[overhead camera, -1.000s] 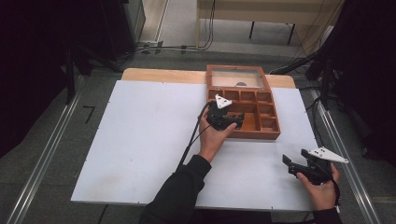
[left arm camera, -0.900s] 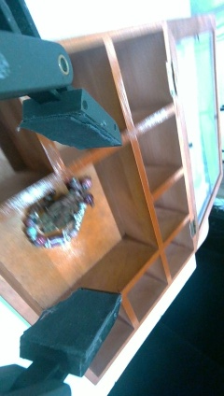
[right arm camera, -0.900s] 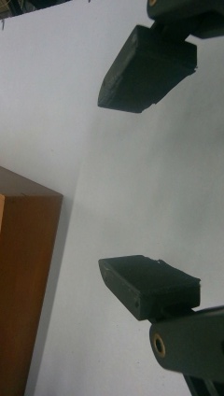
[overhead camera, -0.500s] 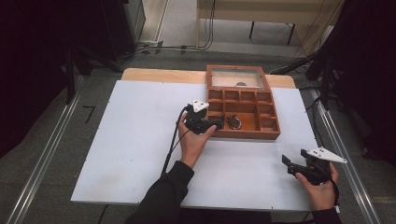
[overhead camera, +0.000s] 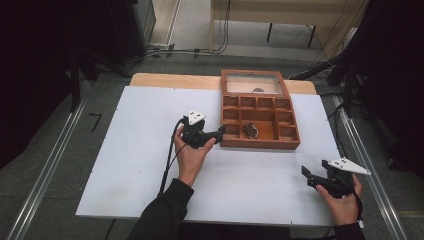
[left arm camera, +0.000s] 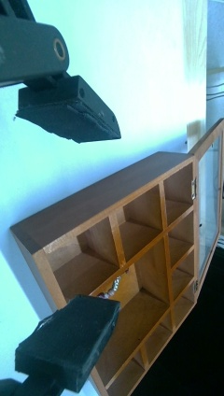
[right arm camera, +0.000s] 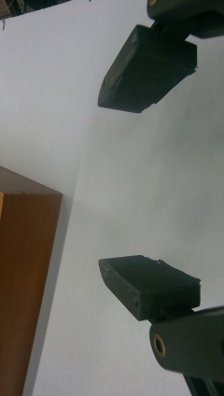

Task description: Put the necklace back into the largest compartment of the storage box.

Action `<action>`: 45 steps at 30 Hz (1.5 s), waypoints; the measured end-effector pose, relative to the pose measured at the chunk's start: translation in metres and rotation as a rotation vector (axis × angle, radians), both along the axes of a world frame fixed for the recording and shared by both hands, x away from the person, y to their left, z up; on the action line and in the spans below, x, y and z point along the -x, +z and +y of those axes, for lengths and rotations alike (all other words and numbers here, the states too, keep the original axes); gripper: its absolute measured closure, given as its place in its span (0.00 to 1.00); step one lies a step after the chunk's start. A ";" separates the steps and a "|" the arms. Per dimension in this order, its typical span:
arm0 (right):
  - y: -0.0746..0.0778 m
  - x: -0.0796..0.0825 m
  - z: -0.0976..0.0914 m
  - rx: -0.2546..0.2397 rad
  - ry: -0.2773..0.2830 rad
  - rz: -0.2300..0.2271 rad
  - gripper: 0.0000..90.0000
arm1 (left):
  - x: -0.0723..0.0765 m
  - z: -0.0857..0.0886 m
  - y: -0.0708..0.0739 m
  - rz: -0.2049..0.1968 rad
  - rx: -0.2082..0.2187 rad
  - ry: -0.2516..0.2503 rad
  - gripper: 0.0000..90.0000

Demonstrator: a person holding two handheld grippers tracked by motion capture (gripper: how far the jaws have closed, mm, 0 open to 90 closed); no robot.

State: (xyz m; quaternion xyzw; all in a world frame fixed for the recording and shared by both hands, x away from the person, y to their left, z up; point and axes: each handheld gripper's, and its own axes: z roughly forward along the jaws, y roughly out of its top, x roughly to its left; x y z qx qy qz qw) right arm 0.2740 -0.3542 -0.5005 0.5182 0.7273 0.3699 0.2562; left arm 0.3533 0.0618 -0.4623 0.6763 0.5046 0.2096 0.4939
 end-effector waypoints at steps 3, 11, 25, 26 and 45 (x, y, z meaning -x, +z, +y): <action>0.000 0.000 0.000 0.000 0.000 0.000 0.20 | 0.003 0.002 0.000 0.002 -0.010 -0.004 0.16; 0.000 0.000 0.000 0.000 0.000 0.000 0.20 | 0.010 0.009 -0.002 0.006 -0.020 0.005 0.14; 0.000 0.000 0.001 0.000 -0.003 0.002 0.20 | 0.021 0.027 -0.009 0.007 -0.010 0.031 0.13; 0.000 0.000 0.001 0.000 -0.003 0.002 0.20 | 0.021 0.028 -0.009 0.007 -0.011 0.034 0.13; 0.000 0.001 0.001 0.002 -0.003 0.000 0.20 | 0.032 0.047 -0.013 0.002 -0.008 0.076 0.13</action>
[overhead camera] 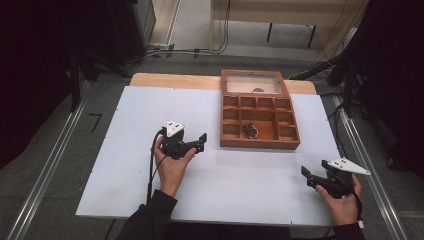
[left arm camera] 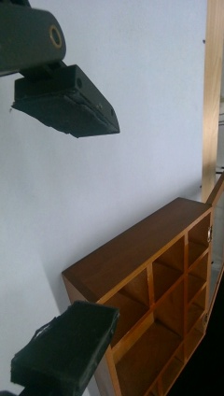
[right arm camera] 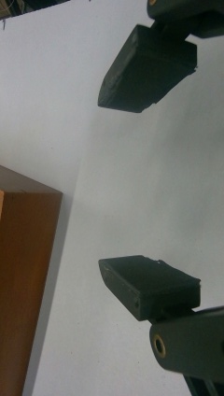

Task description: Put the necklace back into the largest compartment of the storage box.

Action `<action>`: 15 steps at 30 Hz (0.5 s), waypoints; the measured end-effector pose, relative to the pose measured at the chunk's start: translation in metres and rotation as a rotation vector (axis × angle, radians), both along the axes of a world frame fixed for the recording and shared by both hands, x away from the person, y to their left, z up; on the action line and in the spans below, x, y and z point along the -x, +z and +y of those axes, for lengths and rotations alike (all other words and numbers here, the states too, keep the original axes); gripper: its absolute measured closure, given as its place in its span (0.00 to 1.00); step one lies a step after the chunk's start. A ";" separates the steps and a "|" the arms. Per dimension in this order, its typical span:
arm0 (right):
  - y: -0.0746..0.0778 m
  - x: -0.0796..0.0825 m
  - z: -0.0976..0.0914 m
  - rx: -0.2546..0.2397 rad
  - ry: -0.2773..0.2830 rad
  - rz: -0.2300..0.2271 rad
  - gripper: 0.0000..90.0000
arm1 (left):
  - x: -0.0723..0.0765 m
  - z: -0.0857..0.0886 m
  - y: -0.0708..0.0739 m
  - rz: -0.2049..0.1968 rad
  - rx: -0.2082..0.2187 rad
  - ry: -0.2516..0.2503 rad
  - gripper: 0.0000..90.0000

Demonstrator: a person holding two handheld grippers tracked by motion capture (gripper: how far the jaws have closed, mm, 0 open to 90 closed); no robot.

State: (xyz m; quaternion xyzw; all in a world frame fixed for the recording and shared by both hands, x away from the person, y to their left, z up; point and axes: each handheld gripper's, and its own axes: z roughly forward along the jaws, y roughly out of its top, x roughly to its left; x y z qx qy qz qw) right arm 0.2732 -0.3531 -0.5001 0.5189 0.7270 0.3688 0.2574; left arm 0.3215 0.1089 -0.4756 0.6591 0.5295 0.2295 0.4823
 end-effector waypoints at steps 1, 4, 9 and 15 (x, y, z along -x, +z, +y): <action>0.000 0.000 0.000 0.000 0.000 0.000 0.20 | 0.001 0.001 0.000 -0.001 -0.002 0.003 0.13; 0.000 0.000 0.000 0.000 0.000 0.001 0.20 | 0.002 0.003 0.001 -0.006 -0.001 0.007 0.13; 0.000 0.000 0.000 -0.007 -0.001 0.002 0.20 | 0.005 0.009 0.000 -0.007 -0.004 0.017 0.13; 0.000 0.000 0.000 -0.003 -0.001 0.002 0.20 | 0.006 0.017 -0.003 -0.004 -0.004 0.033 0.11</action>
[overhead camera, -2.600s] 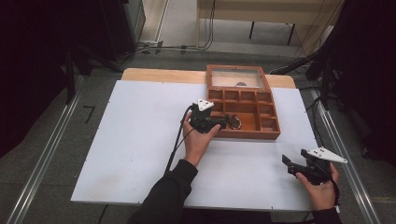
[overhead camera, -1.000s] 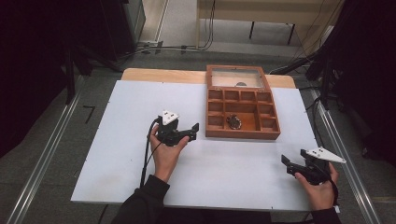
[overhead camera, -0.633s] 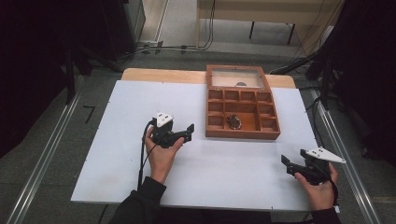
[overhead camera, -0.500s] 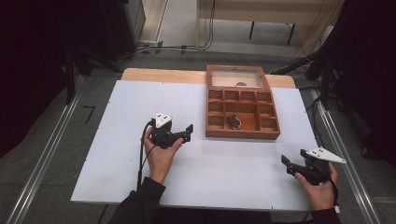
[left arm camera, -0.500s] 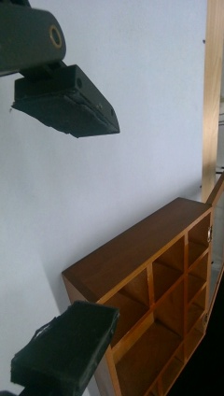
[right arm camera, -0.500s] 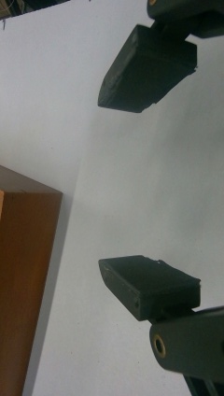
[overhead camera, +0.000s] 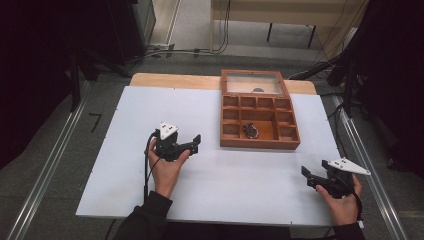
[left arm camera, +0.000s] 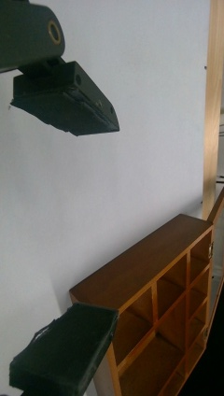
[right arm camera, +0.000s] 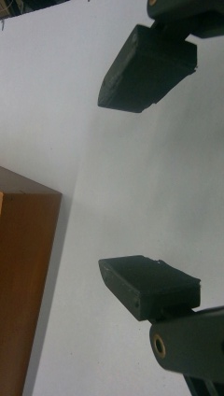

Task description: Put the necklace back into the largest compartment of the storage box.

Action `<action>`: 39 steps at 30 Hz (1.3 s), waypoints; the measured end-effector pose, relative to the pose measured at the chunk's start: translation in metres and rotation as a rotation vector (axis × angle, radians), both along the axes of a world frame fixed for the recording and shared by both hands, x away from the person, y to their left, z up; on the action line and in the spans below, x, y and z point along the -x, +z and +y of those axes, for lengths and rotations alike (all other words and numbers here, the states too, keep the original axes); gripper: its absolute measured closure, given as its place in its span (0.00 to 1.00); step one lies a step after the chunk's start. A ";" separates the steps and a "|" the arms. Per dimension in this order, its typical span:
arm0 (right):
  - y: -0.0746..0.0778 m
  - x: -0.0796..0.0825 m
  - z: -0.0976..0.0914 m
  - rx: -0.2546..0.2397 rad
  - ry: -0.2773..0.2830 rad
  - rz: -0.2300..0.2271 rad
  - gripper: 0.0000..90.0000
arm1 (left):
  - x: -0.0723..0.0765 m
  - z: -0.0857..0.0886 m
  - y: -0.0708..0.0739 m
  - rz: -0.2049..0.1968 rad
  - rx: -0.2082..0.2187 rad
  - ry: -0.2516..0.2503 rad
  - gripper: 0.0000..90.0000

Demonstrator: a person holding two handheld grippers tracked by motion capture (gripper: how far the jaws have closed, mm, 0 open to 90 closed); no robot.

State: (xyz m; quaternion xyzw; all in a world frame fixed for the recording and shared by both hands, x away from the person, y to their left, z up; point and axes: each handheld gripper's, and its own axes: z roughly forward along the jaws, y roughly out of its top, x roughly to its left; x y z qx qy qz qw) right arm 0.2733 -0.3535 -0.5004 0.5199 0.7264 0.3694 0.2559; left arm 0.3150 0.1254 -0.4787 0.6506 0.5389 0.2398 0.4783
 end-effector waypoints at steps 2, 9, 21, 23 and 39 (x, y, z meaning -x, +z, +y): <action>0.000 0.000 0.000 0.000 -0.001 -0.001 0.20 | 0.001 0.002 -0.001 0.005 -0.003 0.007 0.11; 0.000 0.001 0.001 0.003 0.000 -0.003 0.20 | 0.007 0.011 0.000 -0.002 0.013 0.020 0.11; 0.000 0.001 0.000 0.002 -0.001 -0.002 0.20 | 0.018 0.019 0.000 -0.007 0.011 0.029 0.11; 0.000 0.001 0.001 0.003 -0.001 -0.003 0.20 | 0.020 0.022 0.000 -0.007 0.012 0.035 0.11; 0.001 0.001 0.001 0.004 -0.002 -0.006 0.20 | 0.031 0.040 -0.005 0.002 0.009 0.067 0.11</action>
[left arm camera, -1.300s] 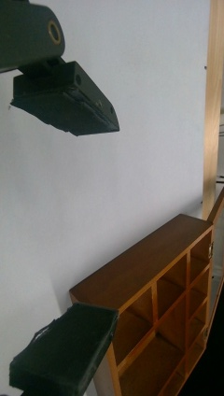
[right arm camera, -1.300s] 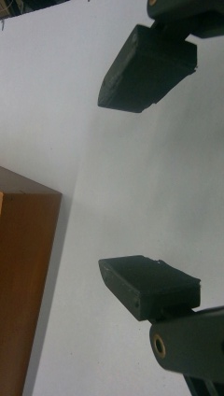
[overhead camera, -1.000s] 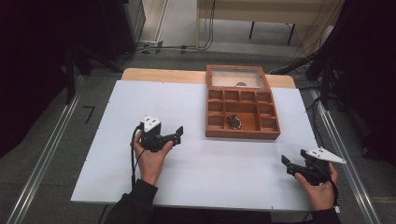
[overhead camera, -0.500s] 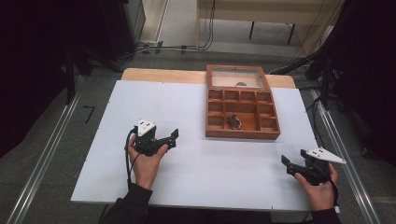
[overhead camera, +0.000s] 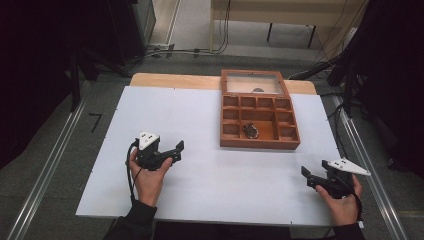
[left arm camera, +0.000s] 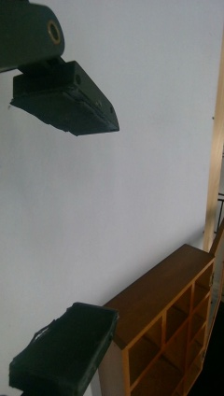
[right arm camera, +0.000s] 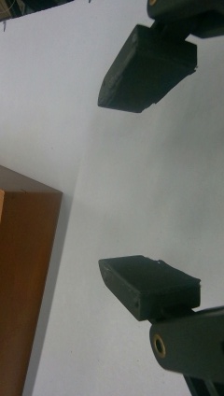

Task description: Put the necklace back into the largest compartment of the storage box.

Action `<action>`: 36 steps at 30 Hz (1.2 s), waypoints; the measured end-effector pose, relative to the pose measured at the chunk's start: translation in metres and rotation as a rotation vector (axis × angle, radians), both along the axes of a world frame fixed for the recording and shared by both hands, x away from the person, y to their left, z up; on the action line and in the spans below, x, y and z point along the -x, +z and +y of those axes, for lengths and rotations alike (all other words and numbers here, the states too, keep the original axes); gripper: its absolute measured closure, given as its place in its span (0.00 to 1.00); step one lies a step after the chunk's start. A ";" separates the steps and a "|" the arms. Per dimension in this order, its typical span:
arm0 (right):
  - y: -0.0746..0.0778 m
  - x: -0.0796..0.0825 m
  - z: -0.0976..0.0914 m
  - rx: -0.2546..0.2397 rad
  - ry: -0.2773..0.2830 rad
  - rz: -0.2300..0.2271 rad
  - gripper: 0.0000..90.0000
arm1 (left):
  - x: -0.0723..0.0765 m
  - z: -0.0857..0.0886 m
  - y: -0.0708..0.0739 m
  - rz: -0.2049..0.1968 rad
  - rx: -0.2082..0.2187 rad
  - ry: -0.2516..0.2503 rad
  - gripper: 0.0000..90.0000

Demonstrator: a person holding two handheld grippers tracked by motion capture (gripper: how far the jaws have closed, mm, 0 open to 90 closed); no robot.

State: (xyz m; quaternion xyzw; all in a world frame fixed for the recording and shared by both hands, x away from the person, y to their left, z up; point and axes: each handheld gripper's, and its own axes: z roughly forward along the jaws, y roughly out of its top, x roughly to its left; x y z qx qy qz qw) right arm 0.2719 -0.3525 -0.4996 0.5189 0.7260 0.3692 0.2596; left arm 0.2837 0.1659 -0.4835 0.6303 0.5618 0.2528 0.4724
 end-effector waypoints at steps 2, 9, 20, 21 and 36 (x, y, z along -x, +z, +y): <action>0.000 0.000 0.000 -0.001 -0.002 0.004 0.20 | 0.001 0.002 -0.001 0.001 0.000 0.006 0.11; 0.000 0.000 0.000 0.000 0.000 0.004 0.20 | 0.005 0.009 -0.002 0.003 -0.003 0.014 0.11; 0.000 0.000 0.000 0.000 -0.002 0.002 0.20 | 0.010 0.016 -0.005 0.013 0.000 0.028 0.11; 0.000 0.000 0.000 0.001 -0.001 0.002 0.20 | 0.010 0.017 -0.006 0.012 -0.002 0.028 0.11; 0.000 0.001 0.000 0.005 0.000 0.002 0.20 | 0.016 0.030 -0.007 0.012 0.003 0.053 0.11</action>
